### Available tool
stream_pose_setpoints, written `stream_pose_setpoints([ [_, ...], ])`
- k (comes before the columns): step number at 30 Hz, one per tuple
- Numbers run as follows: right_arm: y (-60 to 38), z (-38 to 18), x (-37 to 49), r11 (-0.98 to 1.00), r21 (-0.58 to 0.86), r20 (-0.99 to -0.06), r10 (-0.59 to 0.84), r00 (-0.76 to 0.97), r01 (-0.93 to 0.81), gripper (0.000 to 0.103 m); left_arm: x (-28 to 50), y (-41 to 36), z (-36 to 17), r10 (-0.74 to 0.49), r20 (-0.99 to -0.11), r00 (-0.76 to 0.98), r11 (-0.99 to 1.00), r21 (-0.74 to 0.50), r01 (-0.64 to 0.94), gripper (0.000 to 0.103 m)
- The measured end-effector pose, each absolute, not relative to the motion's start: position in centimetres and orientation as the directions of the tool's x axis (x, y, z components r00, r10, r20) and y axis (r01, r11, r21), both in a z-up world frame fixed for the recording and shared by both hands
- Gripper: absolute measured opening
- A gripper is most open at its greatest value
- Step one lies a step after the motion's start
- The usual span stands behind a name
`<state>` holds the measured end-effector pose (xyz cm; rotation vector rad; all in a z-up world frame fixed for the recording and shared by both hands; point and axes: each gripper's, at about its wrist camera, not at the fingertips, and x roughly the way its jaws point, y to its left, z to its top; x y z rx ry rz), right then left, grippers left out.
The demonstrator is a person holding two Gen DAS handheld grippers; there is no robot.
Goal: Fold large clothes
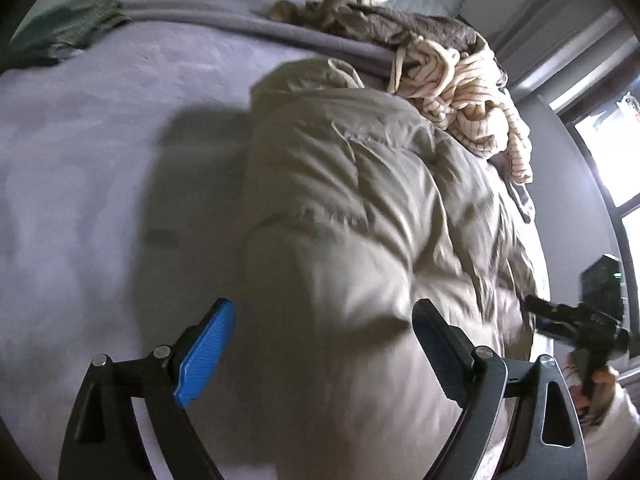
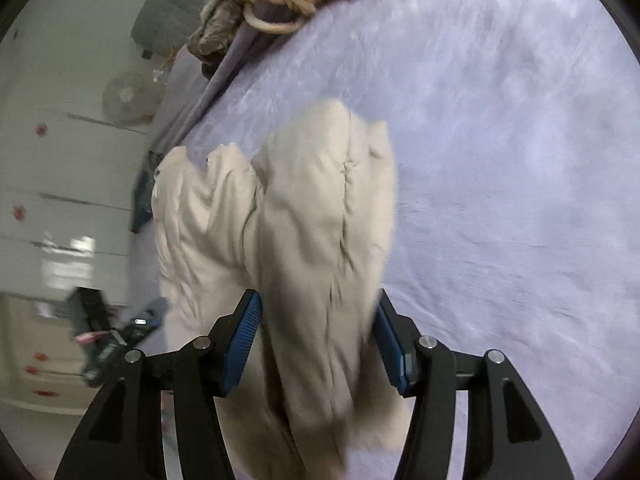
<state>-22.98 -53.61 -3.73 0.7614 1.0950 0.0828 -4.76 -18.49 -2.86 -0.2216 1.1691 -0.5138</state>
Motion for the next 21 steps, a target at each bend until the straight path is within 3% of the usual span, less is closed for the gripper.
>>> stream_pose_setpoints([
  [1, -53.6, -2.8, -23.6, 0.768, 0.568, -0.779, 0.387, 0.494, 0.295, 0.055, -5.6, -18.3, -2.6, -0.483, -0.821, 0.302, 0.87, -0.414, 0.268, 0.091],
  [2, -53.8, -2.0, -25.3, 0.784, 0.552, -0.777, 0.361, 0.515, 0.284, 0.039, -6.5, -17.8, -2.4, -0.476, -0.824, 0.309, 0.875, -0.406, 0.265, 0.091],
  [4, -53.1, -0.2, -27.5, 0.793, 0.548, -0.76, 0.341, 0.553, 0.264, 0.027, -8.5, -17.2, -2.7, -0.466, -0.831, 0.304, 0.88, -0.401, 0.254, 0.091],
  [9, -47.8, -0.1, -27.8, 0.832, 0.525, -0.76, 0.362, 0.54, 0.181, 0.025, -11.7, -17.5, -5.0, -0.429, -0.86, 0.278, 0.897, -0.368, 0.245, 0.091],
  [14, -45.2, -4.9, -26.6, 0.88, 0.413, -0.864, 0.298, 0.406, 0.233, 0.024, -12.6, -17.2, -5.9, -0.396, -0.875, 0.277, 0.912, -0.34, 0.23, 0.091],
  [21, -45.2, -6.0, -26.4, 0.866, 0.408, -0.882, 0.293, 0.369, 0.289, 0.024, -14.3, -17.3, -3.9, -0.299, -0.908, 0.294, 0.94, -0.227, 0.253, 0.091],
])
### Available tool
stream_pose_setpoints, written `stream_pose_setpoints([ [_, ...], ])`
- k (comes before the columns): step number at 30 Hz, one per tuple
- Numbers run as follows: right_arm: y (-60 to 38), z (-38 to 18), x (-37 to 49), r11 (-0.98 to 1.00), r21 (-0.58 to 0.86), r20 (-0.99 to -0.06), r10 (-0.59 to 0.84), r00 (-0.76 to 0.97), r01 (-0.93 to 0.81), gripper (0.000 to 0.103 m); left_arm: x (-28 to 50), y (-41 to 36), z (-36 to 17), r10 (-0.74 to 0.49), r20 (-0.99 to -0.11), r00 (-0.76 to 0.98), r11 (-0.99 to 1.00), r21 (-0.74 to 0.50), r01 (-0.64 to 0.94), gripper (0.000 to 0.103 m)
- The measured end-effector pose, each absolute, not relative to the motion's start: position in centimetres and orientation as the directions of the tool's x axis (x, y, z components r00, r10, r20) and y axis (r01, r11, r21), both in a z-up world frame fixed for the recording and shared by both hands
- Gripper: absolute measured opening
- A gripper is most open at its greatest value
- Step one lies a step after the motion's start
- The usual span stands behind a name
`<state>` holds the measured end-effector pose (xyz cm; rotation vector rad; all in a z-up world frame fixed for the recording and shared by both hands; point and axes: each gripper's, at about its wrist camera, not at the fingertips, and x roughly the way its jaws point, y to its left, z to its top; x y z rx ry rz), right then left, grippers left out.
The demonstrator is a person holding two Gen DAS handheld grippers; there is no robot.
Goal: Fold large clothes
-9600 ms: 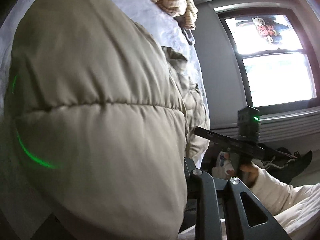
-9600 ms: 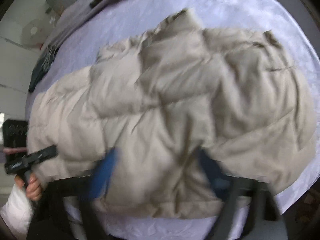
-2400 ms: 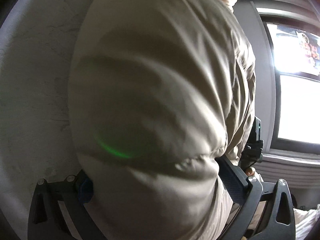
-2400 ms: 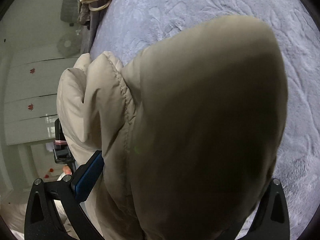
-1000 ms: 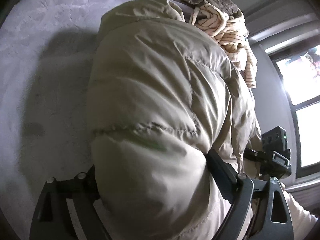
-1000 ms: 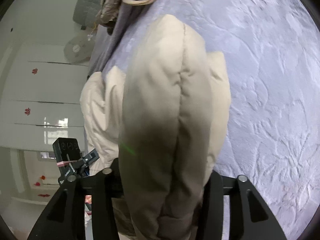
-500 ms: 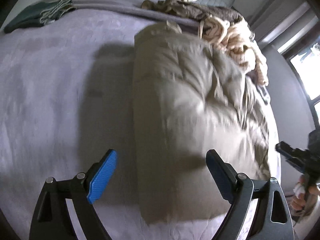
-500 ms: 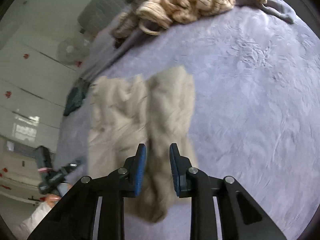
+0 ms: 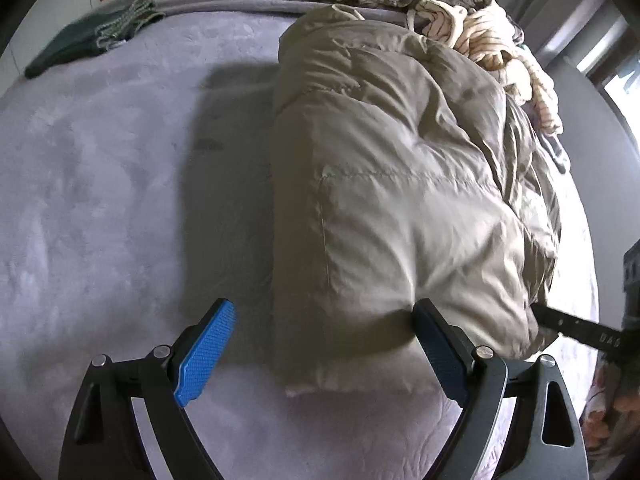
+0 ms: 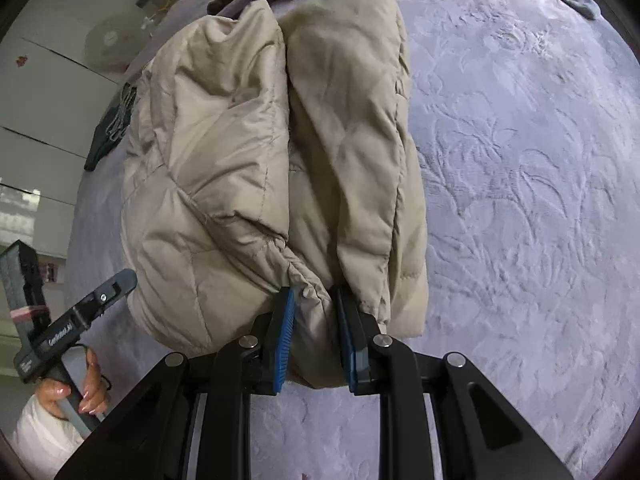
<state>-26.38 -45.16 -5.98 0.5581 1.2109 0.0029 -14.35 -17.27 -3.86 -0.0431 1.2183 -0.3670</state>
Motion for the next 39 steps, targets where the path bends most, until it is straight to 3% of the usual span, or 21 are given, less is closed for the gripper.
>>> stream_pose_setpoints([
  [15, -42.1, -0.6, -30.1, 0.838, 0.365, -0.901, 0.207, 0.382, 0.405, 0.025, -19.4, -16.3, 0.5, -0.218, -0.932, 0.289, 0.954, -0.141, 0.265, 0.091],
  [21, -40.5, 0.1, -31.6, 0.844, 0.342, -0.909, 0.185, 0.373, 0.414, 0.033, -20.3, -15.8, 1.7, -0.227, -0.925, 0.305, 0.95, -0.141, 0.28, 0.092],
  [22, -40.3, 0.1, -31.8, 0.843, 0.339, -0.91, 0.182, 0.373, 0.417, 0.033, -20.4, -15.9, 1.9, -0.222, -0.925, 0.308, 0.95, -0.133, 0.284, 0.103],
  [32, -38.3, 1.0, -33.4, 0.835, 0.331, -0.908, 0.155, 0.388, 0.44, 0.034, -21.3, -15.5, 3.2, -0.195, -0.925, 0.326, 0.938, -0.079, 0.336, 0.103],
  [36, -37.5, 1.9, -33.3, 0.855, 0.309, -0.908, 0.135, 0.396, 0.417, 0.045, -21.8, -15.0, 3.7, -0.172, -0.925, 0.338, 0.945, -0.058, 0.321, 0.103],
  [39, -37.0, 2.5, -33.2, 0.873, 0.293, -0.906, 0.123, 0.404, 0.391, 0.046, -22.3, -14.7, 4.1, -0.135, -0.921, 0.364, 0.953, -0.019, 0.304, 0.103],
])
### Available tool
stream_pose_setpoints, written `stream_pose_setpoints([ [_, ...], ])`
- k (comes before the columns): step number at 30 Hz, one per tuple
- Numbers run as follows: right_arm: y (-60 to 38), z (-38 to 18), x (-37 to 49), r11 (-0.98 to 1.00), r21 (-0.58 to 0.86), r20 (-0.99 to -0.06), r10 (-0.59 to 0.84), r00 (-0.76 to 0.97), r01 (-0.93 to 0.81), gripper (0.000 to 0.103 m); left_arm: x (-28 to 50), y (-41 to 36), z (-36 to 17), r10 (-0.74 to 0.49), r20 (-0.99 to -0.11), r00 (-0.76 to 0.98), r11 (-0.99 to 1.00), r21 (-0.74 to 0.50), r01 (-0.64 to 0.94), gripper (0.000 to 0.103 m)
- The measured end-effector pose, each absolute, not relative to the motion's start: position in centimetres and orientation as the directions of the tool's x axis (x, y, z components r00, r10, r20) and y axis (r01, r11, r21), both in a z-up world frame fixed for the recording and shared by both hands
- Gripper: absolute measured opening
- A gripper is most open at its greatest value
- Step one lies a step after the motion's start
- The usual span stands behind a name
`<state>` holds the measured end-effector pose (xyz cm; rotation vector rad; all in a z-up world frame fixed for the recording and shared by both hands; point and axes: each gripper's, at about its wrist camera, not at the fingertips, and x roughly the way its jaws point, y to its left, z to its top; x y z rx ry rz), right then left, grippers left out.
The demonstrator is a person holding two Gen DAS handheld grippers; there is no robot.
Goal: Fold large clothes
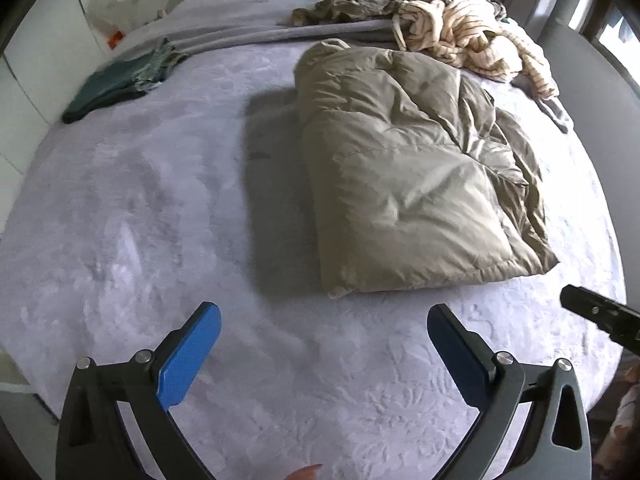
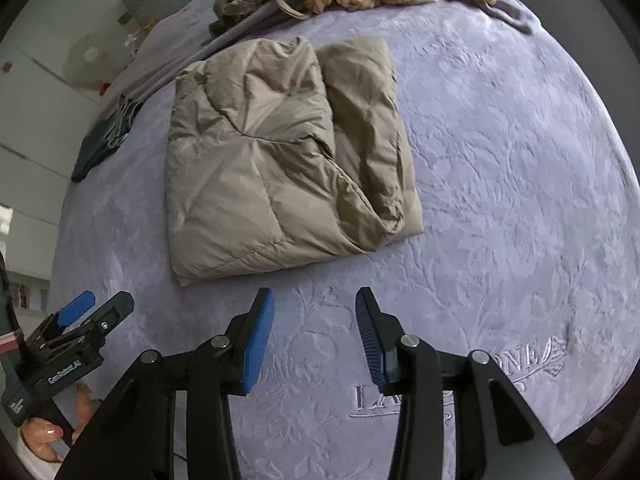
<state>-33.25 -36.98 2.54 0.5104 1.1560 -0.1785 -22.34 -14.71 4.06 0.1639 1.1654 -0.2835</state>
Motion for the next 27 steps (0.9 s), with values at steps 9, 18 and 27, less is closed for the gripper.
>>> stream_pose_setpoints([
  [9, -36.7, 5.7, -34.9, 0.904, 0.243, -0.893, 0.067, 0.445, 0.351, 0.066, -25.1, -14.2, 7.3, -0.094, -0.896, 0.434, 0.97, 0.015, 0.243, 0.103],
  [18, -36.4, 9.7, -37.1, 0.925, 0.192, -0.861, -0.001, 0.509, 0.326, 0.083, -27.4, -13.9, 11.4, -0.109, -0.862, 0.494, 0.978, -0.004, 0.208, 0.103],
  [27, -35.9, 13.4, -38.2, 0.94, 0.153, -0.792, -0.067, 0.606, 0.304, 0.103, -29.3, -14.4, 15.3, -0.14, -0.815, 0.562, 0.975, -0.017, 0.22, 0.103],
])
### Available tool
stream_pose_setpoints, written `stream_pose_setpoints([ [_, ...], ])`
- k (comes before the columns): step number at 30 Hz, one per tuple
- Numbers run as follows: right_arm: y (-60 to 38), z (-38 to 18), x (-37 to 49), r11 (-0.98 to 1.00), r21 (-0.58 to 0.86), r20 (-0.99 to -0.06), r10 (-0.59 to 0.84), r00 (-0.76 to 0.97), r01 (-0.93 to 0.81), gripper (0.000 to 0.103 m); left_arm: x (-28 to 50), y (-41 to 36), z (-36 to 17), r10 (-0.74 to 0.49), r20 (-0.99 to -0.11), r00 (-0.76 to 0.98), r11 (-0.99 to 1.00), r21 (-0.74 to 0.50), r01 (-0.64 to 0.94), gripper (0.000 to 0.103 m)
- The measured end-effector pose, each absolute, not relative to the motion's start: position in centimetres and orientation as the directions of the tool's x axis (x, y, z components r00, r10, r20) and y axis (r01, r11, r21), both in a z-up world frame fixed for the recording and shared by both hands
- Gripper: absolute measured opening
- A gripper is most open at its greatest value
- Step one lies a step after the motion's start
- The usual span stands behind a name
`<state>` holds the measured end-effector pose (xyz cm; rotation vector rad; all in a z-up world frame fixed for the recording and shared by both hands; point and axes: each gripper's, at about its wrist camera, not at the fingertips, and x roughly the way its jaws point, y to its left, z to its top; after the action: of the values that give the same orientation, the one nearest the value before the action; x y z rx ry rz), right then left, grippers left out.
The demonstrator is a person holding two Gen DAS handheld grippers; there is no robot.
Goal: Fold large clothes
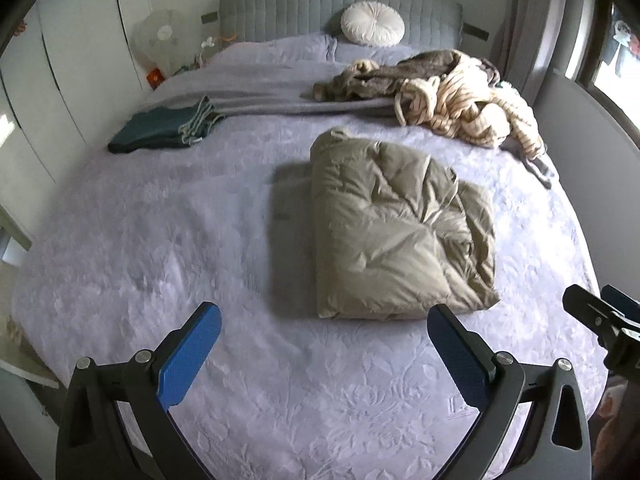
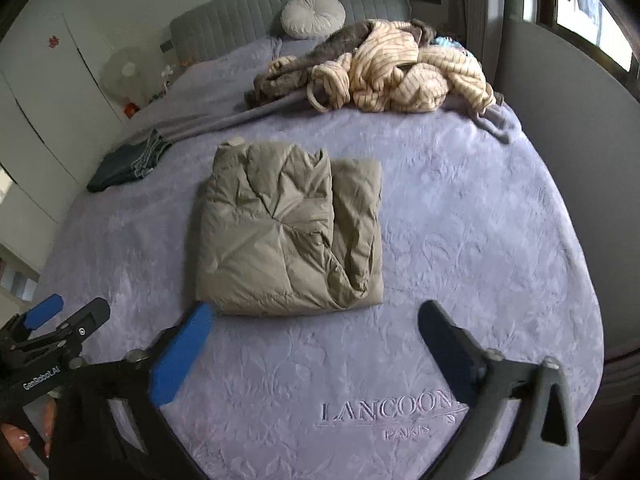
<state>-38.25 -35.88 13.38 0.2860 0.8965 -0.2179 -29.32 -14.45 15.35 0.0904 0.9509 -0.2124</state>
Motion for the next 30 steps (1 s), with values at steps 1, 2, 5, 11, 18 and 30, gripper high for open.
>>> stream_pose_setpoints([
  [1, -35.8, 13.7, -38.4, 0.941, 0.151, -0.788, -0.071, 0.612, 0.303, 0.103, -29.4, -14.4, 15.7, -0.142, -0.812, 0.566, 0.976, -0.019, 0.218, 0.103],
  [2, -35.7, 13.9, -38.4, 0.942, 0.146, -0.785, -0.077, 0.615, 0.304, 0.103, -29.6, -14.4, 15.9, -0.141, -0.809, 0.57, 0.977, -0.019, 0.214, 0.103],
  [5, -35.4, 14.7, -38.7, 0.946, 0.119, -0.783, -0.098, 0.615, 0.302, 0.103, -30.0, -14.3, 16.7, -0.137, -0.802, 0.581, 0.978, -0.016, 0.208, 0.103],
  [11, -34.9, 16.3, -39.4, 0.947, 0.113, -0.773, -0.107, 0.626, 0.301, 0.103, -30.7, -13.9, 18.1, -0.126, -0.788, 0.603, 0.982, -0.011, 0.191, 0.103],
  [18, -34.9, 17.0, -39.9, 0.945, 0.092, -0.764, -0.134, 0.631, 0.313, 0.103, -31.2, -14.0, 18.7, -0.124, -0.781, 0.612, 0.981, -0.005, 0.193, 0.103],
  [30, -35.2, 17.1, -39.9, 0.944, 0.093, -0.763, -0.136, 0.632, 0.315, 0.103, -31.3, -14.1, 18.7, -0.121, -0.783, 0.61, 0.982, -0.003, 0.191, 0.103],
])
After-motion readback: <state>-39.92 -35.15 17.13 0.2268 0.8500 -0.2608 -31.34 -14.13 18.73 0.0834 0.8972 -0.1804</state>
